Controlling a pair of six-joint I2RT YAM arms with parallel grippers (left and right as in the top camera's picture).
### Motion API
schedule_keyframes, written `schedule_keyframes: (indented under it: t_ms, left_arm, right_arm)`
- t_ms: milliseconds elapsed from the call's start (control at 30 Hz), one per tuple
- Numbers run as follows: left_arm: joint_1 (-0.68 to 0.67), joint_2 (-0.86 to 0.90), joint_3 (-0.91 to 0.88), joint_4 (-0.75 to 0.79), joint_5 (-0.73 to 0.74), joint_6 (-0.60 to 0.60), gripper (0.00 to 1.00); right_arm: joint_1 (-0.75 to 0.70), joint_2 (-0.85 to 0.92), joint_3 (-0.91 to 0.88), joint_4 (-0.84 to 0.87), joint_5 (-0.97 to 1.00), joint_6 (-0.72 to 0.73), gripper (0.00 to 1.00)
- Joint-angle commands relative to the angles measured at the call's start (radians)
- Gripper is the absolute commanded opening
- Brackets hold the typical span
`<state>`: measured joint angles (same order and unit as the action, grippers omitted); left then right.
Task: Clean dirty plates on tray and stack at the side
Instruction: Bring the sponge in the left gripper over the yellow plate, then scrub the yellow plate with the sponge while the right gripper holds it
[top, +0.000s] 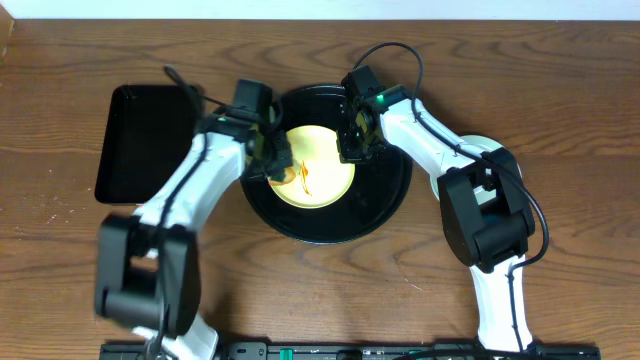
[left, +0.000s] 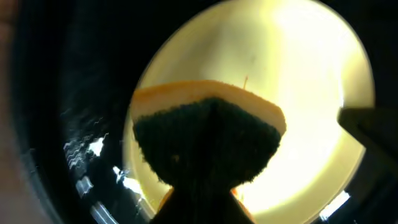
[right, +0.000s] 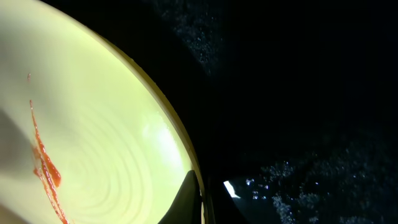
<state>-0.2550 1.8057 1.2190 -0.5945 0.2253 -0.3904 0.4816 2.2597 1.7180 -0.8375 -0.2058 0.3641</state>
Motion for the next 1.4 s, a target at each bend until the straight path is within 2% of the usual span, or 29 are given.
schedule_keyframes:
  t_ms: [0, 167, 267, 467, 633, 767, 900, 967, 1100, 1367]
  left_arm:
    - [-0.025, 0.081, -0.007, 0.061, -0.039, 0.013, 0.08]
    - [-0.055, 0.201, -0.007, 0.175, -0.088, 0.012, 0.07]
    - [-0.071, 0.243, -0.007, 0.186, -0.084, -0.001, 0.07]
    - [-0.092, 0.257, -0.006, 0.222, 0.116, -0.049, 0.07]
    - [-0.102, 0.257, -0.005, 0.254, 0.14, -0.077, 0.07]
    - [-0.102, 0.257, -0.003, 0.088, 0.142, -0.182, 0.08]
    - [-0.099, 0.257, -0.003, -0.077, 0.132, -0.187, 0.07]
    - [-0.095, 0.257, -0.003, -0.099, 0.084, -0.187, 0.08]
    - [-0.09, 0.257, 0.003, -0.061, -0.102, -0.234, 0.08]
    - [-0.092, 0.257, 0.012, 0.12, -0.404, -0.257, 0.07]
  right_arm:
    - [0.005, 0.025, -0.027, 0.011, 0.043, 0.024, 0.01]
    - [0.005, 0.025, -0.027, 0.013, 0.043, 0.024, 0.01]
    - [0.004, 0.025, -0.027, 0.016, 0.044, 0.024, 0.01]
    - [0.005, 0.025, -0.028, 0.023, 0.044, 0.024, 0.01]
    - [0.004, 0.025, -0.03, 0.027, 0.044, 0.024, 0.01]
    - [0.004, 0.025, -0.031, 0.027, 0.044, 0.024, 0.01]
    - [0.005, 0.025, -0.031, 0.031, 0.044, 0.024, 0.01]
    - [0.005, 0.025, -0.031, 0.032, 0.044, 0.024, 0.01]
    - [0.005, 0.025, -0.031, 0.033, 0.044, 0.024, 0.01]
    - [0.005, 0.025, -0.032, 0.03, 0.044, 0.02, 0.01]
